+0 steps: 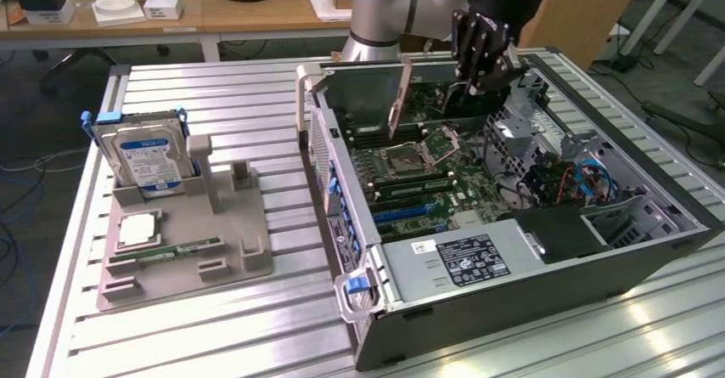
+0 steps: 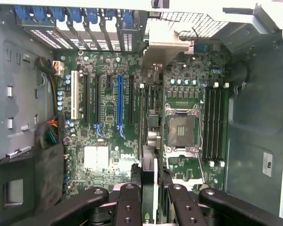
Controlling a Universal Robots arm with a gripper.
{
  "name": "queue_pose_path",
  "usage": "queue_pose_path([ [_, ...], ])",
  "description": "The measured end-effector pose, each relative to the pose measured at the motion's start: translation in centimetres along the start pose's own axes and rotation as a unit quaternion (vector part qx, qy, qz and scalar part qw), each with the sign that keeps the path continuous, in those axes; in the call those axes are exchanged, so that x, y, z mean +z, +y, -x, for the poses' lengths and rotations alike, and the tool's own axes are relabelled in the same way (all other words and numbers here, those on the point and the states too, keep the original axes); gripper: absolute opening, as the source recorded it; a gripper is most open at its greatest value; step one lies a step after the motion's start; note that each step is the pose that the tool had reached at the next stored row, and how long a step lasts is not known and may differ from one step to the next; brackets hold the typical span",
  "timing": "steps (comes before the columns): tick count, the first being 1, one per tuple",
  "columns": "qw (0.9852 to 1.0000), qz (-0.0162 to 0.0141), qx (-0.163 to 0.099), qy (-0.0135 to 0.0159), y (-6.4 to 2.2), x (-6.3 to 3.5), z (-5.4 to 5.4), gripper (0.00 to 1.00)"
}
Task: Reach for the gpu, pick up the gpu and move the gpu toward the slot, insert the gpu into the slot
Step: 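Insert the gpu into the slot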
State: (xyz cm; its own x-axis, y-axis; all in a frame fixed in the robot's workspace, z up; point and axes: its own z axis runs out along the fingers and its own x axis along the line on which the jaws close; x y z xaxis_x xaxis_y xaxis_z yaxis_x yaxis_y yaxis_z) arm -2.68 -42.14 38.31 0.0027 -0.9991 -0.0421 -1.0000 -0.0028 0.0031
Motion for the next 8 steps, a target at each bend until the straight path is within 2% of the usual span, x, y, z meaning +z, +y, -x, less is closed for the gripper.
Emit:
queue_pose_path([
  [2, 1.0000, 0.0003, -0.001, 0.0000, 0.35, 0.33, 0.0, 0.26],
  [5, 1.0000, 0.0003, -0.001, -0.0001, 1.32, 0.73, 0.0, 0.26],
  [8, 1.0000, 0.0003, -0.001, -0.0001, 1.72, 1.09, -0.1, 0.26],
])
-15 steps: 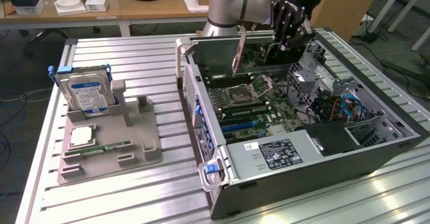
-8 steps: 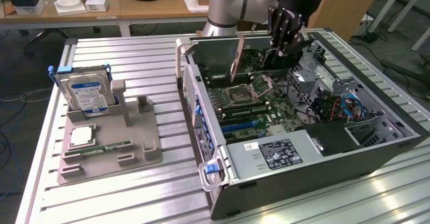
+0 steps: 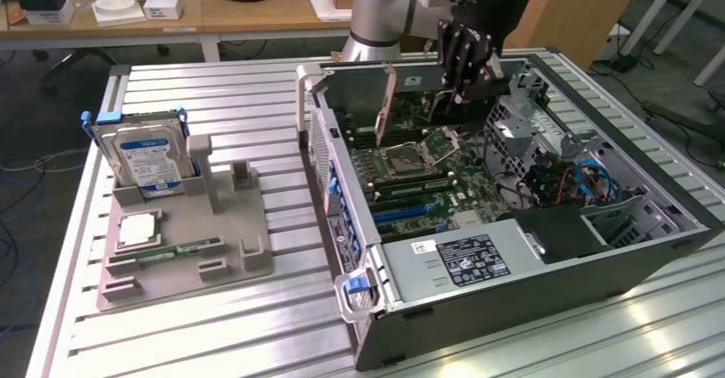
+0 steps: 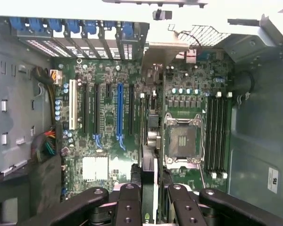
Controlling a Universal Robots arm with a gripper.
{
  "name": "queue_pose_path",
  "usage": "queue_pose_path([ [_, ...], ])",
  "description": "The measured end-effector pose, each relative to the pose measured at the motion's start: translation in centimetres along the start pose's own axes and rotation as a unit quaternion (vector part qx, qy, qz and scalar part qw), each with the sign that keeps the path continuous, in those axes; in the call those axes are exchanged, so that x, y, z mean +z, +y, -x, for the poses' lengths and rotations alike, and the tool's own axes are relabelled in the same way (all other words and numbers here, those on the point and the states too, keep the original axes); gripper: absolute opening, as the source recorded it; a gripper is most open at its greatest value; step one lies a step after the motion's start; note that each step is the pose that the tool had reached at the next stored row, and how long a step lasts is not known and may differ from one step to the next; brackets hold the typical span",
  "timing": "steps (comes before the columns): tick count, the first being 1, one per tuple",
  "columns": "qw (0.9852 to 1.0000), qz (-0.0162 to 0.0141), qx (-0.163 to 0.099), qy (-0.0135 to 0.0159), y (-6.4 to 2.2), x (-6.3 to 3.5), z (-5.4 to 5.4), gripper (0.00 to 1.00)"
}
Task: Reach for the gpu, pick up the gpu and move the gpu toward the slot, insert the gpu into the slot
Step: 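Insert the gpu into the slot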
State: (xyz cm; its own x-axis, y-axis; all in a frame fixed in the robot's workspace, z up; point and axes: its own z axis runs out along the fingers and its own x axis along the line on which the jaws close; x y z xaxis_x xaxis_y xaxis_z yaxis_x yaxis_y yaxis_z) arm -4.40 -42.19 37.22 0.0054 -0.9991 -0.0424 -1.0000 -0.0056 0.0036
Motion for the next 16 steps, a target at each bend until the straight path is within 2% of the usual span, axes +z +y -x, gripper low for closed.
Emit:
queue_pose_path([
  [5, 1.0000, 0.0000, 0.000, 0.0000, 0.12, 0.26, -0.7, 0.26],
  [11, 1.0000, 0.0001, 0.000, 0.0001, 1.01, 0.90, -1.1, 0.26],
  [16, 1.0000, 0.0000, 0.000, 0.0000, 1.24, 1.32, -2.2, 0.26],
])
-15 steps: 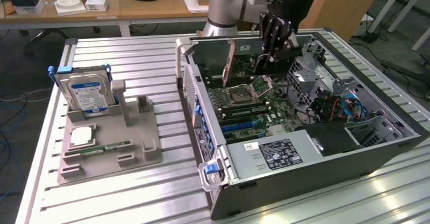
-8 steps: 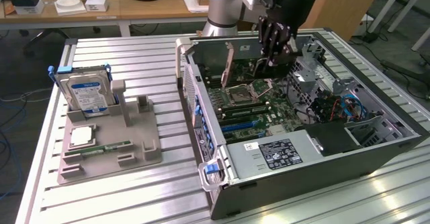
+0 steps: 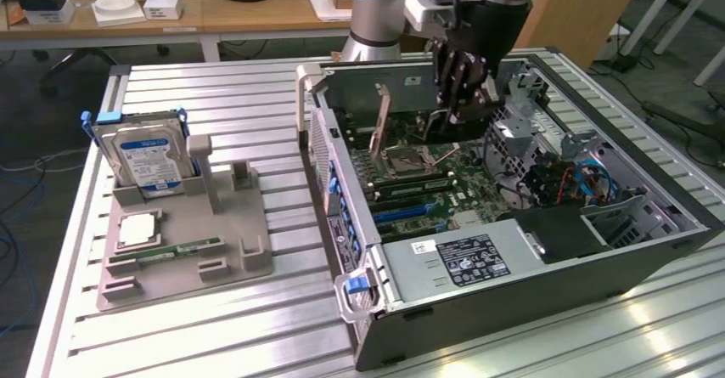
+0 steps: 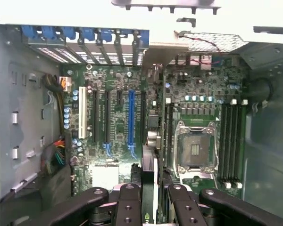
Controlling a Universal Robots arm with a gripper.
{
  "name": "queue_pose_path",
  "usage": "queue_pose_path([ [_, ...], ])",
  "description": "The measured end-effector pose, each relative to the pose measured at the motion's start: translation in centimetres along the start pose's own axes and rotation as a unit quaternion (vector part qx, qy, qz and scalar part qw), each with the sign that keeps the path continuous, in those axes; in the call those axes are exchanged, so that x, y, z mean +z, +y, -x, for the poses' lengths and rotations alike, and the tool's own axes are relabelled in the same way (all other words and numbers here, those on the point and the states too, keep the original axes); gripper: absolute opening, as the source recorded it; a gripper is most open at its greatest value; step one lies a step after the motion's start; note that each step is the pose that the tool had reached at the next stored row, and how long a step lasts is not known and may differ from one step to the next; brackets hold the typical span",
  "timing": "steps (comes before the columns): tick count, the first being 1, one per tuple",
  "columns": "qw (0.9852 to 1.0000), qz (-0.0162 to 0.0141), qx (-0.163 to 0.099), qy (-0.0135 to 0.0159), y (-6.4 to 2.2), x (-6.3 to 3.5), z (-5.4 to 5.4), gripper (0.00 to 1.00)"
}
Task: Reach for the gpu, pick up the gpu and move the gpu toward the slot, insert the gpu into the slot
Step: 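Insert the gpu into the slot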
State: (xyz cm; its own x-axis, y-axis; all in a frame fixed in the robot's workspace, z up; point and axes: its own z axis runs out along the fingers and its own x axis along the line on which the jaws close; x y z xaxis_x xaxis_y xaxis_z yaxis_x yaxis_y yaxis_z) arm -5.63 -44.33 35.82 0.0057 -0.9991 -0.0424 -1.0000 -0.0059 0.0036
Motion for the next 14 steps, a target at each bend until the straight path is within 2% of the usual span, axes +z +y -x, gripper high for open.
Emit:
queue_pose_path([
  [7, 1.0000, 0.0004, 0.000, 0.0000, 0.67, 1.24, -0.5, 0.26],
  [14, 1.0000, 0.0004, 0.000, -0.0002, 1.19, 2.19, -1.6, 0.26],
])
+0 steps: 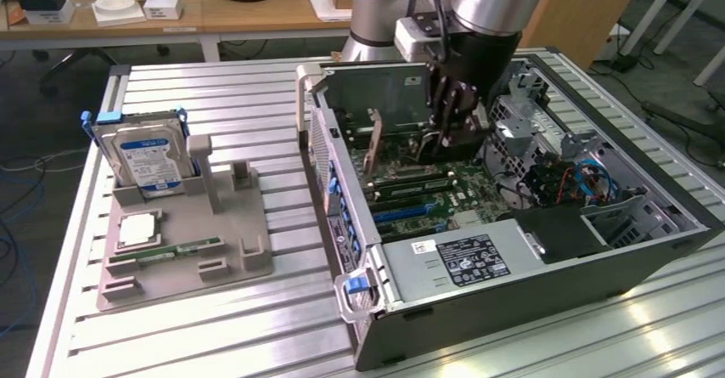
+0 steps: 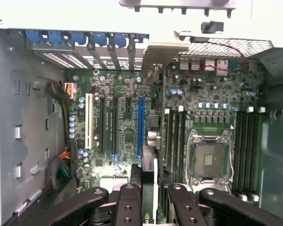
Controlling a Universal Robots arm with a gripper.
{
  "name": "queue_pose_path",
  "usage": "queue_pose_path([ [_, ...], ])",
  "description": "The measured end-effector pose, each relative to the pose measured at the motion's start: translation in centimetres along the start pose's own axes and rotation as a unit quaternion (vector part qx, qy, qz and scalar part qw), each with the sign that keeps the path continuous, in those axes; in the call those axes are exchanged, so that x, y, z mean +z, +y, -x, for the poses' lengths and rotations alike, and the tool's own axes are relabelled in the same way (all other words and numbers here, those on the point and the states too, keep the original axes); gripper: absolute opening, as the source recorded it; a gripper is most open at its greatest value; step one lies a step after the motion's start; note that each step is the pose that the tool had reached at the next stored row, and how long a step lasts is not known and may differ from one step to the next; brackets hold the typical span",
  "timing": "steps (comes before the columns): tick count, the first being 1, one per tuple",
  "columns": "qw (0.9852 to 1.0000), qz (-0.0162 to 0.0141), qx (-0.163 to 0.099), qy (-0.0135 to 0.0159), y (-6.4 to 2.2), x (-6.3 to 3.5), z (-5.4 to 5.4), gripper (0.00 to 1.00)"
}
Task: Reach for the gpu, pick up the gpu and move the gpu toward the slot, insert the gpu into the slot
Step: 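Insert the gpu into the slot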
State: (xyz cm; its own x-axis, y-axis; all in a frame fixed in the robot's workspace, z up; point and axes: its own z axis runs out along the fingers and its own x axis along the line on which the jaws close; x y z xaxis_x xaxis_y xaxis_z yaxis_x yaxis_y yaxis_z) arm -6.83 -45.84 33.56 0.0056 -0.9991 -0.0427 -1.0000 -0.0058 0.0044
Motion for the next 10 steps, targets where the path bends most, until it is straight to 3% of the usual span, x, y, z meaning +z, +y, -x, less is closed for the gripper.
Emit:
queue_pose_path([
  [4, 1.0000, 0.0002, 0.000, 0.0001, 0.62, 0.71, -0.1, 0.26],
  [10, 1.0000, 0.0002, 0.000, 0.0001, 0.66, 1.44, -0.9, 0.26],
])
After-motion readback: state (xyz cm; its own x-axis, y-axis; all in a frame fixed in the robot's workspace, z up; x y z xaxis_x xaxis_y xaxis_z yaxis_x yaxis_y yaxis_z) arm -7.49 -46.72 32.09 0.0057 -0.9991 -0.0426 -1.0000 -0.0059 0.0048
